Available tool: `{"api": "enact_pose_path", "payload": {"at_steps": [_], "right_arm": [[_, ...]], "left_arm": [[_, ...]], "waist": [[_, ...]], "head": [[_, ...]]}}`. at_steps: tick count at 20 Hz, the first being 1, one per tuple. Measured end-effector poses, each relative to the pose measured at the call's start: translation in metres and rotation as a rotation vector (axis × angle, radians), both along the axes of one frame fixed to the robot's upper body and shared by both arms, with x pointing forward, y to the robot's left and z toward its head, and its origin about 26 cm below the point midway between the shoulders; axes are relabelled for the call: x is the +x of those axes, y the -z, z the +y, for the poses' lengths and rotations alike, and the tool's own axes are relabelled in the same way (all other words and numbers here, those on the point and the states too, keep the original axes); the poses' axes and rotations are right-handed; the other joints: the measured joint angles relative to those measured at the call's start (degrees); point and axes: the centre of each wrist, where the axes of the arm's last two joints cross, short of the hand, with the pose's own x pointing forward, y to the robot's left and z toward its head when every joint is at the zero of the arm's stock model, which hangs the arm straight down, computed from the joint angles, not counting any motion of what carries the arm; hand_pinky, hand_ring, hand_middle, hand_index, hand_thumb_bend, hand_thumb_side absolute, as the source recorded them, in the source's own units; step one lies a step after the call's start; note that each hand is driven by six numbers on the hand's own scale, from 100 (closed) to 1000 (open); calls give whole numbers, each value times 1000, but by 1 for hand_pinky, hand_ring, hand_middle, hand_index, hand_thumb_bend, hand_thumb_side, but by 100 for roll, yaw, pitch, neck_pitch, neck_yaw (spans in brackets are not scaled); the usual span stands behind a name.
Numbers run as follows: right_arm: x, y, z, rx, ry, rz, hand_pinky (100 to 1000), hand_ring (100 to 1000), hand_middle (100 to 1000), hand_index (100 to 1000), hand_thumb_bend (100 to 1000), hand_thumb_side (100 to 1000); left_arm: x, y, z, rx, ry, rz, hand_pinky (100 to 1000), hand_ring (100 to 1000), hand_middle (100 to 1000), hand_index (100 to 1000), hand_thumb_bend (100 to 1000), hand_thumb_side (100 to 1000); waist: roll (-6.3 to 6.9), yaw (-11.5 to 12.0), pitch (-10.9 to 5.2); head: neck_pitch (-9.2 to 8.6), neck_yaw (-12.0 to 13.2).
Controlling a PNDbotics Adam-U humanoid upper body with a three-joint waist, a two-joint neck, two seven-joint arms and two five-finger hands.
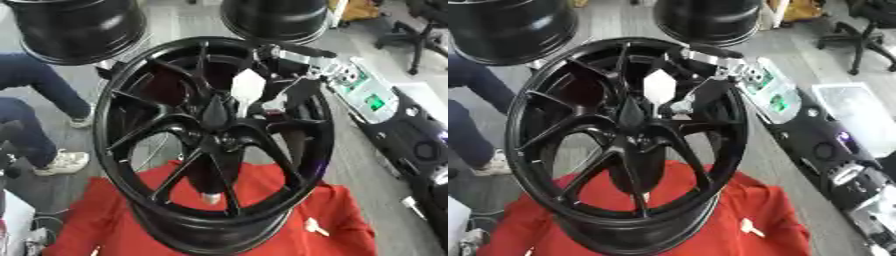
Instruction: Pull the pin out of the wheel hub.
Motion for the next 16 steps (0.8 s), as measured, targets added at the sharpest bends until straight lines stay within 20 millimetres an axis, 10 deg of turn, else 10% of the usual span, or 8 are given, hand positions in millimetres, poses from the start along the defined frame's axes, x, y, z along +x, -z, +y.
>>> {"api": "enact_pose_path", "payload": {"at_steps": [16], "right_arm": [[1, 1, -1, 34, 25, -12, 766, 658, 460, 566, 373, 225]], "left_arm": [[0, 0, 0, 1, 0, 1, 696, 953, 775, 687, 231, 862]], "waist": [[0, 0, 0]], "head": [[0, 0]]}}
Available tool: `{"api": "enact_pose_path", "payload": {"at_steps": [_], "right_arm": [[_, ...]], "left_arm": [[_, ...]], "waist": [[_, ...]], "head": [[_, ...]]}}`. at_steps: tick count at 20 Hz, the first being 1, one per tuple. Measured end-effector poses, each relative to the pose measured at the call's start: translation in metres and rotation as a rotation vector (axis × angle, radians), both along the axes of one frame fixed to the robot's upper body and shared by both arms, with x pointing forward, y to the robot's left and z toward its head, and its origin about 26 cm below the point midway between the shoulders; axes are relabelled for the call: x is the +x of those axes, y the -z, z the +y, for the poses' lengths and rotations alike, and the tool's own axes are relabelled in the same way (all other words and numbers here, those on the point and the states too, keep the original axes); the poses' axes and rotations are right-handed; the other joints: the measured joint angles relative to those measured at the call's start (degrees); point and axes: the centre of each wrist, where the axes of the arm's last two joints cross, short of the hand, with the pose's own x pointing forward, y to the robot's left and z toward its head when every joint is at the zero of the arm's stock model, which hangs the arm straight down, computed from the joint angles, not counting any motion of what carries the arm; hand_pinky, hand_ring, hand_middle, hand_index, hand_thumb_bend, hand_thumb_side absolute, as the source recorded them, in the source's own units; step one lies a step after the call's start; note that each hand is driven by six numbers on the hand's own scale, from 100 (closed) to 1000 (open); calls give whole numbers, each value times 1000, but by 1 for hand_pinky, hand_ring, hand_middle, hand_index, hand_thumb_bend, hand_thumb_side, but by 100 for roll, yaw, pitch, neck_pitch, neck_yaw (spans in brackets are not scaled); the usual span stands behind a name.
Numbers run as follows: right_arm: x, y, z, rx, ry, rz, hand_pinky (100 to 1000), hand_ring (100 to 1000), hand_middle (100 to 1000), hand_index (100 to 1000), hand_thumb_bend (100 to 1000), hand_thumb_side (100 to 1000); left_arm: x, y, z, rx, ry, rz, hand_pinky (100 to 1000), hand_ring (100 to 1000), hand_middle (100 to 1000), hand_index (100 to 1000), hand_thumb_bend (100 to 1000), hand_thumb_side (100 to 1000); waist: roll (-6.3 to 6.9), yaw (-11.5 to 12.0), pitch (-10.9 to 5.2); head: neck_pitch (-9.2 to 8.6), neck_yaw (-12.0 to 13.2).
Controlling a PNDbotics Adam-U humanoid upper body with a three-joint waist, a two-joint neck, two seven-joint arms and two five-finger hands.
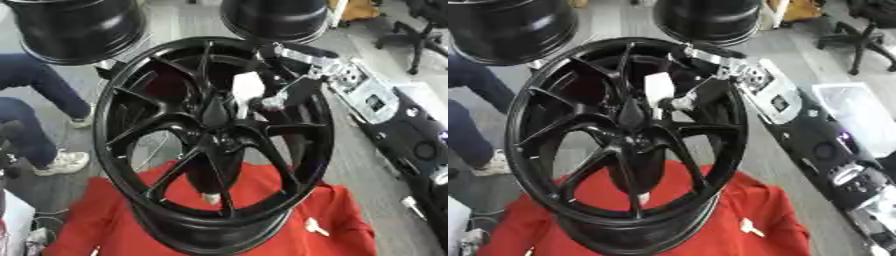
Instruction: Pull the pin out of the wheel hub.
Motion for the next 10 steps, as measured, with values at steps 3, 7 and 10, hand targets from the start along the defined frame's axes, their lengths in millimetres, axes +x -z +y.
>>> {"api": "enact_pose_path", "payload": {"at_steps": [3, 7, 10], "right_arm": [[0, 0, 0, 10, 5, -2, 757, 640, 435, 538, 300, 215], [0, 0, 0, 36, 23, -7, 746, 624, 411, 514, 273, 205], [1, -3, 0, 62, 38, -13, 742, 619, 403, 505, 267, 199]], "left_arm": [[0, 0, 0, 0, 0, 0, 696, 953, 775, 686, 231, 861], [0, 0, 0, 0, 1, 1, 696, 953, 775, 686, 231, 862], [0, 0, 0, 0, 1, 1, 696, 952, 775, 686, 231, 862]], "waist": [[0, 4, 0], [-1, 13, 0], [-2, 13, 0]], "head": [[0, 0], [0, 0], [0, 0]]}}
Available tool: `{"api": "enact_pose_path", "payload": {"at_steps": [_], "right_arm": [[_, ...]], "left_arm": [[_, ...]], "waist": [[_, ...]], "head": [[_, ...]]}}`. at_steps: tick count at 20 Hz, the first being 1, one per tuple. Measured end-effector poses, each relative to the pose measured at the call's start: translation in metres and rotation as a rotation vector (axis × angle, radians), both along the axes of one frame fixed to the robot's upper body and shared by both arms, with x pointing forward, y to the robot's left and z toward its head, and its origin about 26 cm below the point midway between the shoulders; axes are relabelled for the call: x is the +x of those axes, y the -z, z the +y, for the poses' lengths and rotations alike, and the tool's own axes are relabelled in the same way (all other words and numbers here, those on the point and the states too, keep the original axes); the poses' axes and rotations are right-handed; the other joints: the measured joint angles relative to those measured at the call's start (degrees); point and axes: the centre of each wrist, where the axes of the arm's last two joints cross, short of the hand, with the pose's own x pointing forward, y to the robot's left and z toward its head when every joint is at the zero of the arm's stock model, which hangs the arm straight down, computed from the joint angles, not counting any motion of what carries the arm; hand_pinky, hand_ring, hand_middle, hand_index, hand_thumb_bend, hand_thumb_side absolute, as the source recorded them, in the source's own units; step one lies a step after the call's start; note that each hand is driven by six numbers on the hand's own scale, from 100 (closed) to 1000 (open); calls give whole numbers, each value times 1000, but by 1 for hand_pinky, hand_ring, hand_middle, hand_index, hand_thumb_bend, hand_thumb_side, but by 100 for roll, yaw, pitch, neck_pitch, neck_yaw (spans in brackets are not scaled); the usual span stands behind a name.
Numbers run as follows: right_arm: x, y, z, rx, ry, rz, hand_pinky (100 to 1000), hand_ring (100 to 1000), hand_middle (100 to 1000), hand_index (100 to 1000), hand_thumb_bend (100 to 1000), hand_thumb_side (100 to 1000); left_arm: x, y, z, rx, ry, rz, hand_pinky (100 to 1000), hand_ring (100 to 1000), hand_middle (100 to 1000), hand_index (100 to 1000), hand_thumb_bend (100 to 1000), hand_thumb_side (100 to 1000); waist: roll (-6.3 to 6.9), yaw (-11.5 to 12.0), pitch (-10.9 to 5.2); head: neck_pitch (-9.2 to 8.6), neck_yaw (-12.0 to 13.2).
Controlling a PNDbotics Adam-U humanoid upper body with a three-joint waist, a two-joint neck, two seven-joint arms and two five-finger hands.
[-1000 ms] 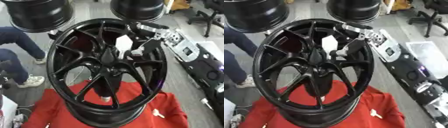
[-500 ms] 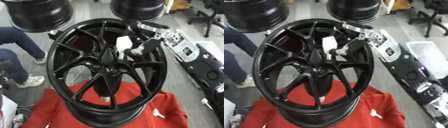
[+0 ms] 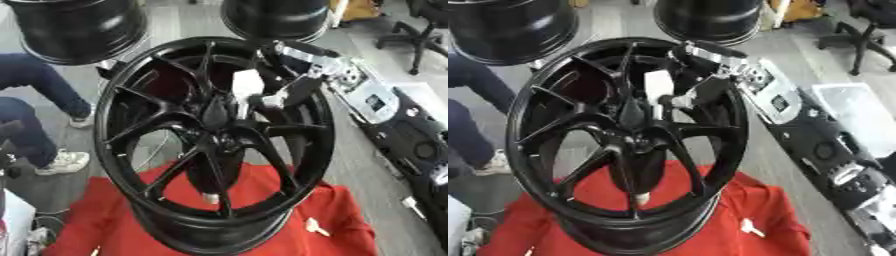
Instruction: Pull the pin out of the wheel hub.
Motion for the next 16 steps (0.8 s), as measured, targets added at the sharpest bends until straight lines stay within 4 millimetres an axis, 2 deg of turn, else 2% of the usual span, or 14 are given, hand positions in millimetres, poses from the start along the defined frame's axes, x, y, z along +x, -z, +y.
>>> {"api": "enact_pose_path", "payload": {"at_steps": [1, 2, 9, 16], "right_arm": [[0, -2, 1, 9, 3, -4, 742, 617, 401, 503, 213, 264], [0, -5, 1, 21, 6, -12, 742, 617, 401, 503, 266, 199], [2, -34, 1, 88, 29, -69, 742, 616, 400, 502, 266, 211], [0, -95, -15, 179, 68, -190, 741, 613, 399, 499, 260, 225]], "left_arm": [[0, 0, 0, 0, 0, 0, 696, 952, 775, 686, 233, 861], [0, 0, 0, 0, 0, 0, 696, 952, 775, 686, 231, 861], [0, 0, 0, 0, 0, 1, 696, 952, 775, 686, 231, 861], [0, 2, 0, -1, -1, 7, 697, 951, 774, 686, 232, 862]], "waist": [[-1, 0, 0], [-1, 0, 0], [-13, 5, 0], [-49, -40, -5]], "head": [[0, 0], [0, 0], [0, 0], [0, 8]]}}
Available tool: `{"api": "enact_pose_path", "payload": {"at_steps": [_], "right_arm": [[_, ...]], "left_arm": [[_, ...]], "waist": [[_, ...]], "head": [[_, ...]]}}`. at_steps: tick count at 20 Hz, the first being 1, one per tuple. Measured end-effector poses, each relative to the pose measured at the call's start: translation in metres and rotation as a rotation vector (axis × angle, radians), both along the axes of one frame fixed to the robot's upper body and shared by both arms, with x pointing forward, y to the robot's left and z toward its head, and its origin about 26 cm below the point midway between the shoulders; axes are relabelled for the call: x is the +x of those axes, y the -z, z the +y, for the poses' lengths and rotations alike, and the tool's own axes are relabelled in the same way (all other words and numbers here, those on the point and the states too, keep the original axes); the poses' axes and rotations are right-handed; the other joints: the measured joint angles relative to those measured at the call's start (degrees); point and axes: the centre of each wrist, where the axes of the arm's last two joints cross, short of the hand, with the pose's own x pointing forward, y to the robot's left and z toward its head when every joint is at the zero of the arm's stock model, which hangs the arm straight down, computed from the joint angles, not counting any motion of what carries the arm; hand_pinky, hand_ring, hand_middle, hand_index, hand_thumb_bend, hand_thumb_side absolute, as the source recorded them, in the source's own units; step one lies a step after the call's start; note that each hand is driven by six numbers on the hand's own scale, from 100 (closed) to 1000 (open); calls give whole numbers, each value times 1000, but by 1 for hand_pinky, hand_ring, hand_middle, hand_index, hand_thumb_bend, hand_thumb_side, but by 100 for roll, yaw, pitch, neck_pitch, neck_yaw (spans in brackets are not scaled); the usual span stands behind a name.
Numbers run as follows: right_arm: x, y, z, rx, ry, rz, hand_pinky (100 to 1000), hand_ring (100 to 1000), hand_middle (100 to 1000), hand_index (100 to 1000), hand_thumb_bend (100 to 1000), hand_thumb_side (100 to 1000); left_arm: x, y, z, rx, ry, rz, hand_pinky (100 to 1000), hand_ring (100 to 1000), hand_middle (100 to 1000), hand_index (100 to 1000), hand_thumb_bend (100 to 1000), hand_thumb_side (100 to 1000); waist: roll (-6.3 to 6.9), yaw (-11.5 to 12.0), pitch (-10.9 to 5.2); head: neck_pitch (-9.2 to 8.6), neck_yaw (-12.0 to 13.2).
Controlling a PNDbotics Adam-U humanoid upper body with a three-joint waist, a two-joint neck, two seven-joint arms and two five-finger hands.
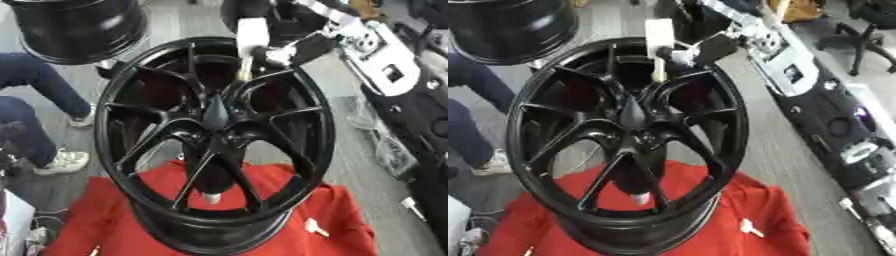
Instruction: Pull the pin out of the wheel hub.
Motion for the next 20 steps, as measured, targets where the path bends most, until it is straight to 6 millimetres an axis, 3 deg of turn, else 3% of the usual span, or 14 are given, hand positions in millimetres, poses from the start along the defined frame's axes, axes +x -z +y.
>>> {"api": "enact_pose_path", "payload": {"at_steps": [2, 5, 8, 11, 15, 19, 20], "right_arm": [[-2, -18, -13, 44, 31, -35, 741, 612, 400, 499, 255, 235], [-11, -41, -48, 121, 120, -94, 742, 613, 404, 503, 256, 243], [-26, -35, -95, 213, 247, -112, 744, 616, 411, 512, 265, 250], [-50, -4, -145, 314, 411, -95, 747, 619, 416, 518, 271, 240], [-86, 56, -199, 425, 680, -72, 751, 626, 429, 533, 306, 225], [-122, 124, -226, 479, 939, -11, 767, 659, 486, 601, 389, 226], [-131, 144, -229, 483, 994, 21, 782, 695, 548, 664, 441, 246]], "left_arm": [[0, 0, 0, 0, -1, 1, 697, 951, 774, 686, 232, 862], [-1, 1, 1, 1, -6, 7, 697, 951, 774, 686, 232, 862], [-2, 2, 2, 3, -12, 9, 697, 951, 774, 686, 233, 862], [-2, 1, 3, 2, -22, 7, 697, 951, 774, 686, 232, 862], [-2, 1, 5, 0, -34, 6, 697, 950, 774, 686, 231, 862], [-3, 1, 6, -2, -45, 5, 697, 950, 774, 686, 231, 863], [-3, 1, 6, -2, -46, 5, 697, 950, 774, 686, 231, 862]], "waist": [[-6, -34, -4], [-46, -105, -9], [-59, -168, -9], [-41, -230, -8], [-28, -300, -2], [-14, -320, 10], [-10, -331, 10]], "head": [[0, 23], [0, 79], [0, 142], [0, 214], [0, 295], [0, 348], [0, 352]]}}
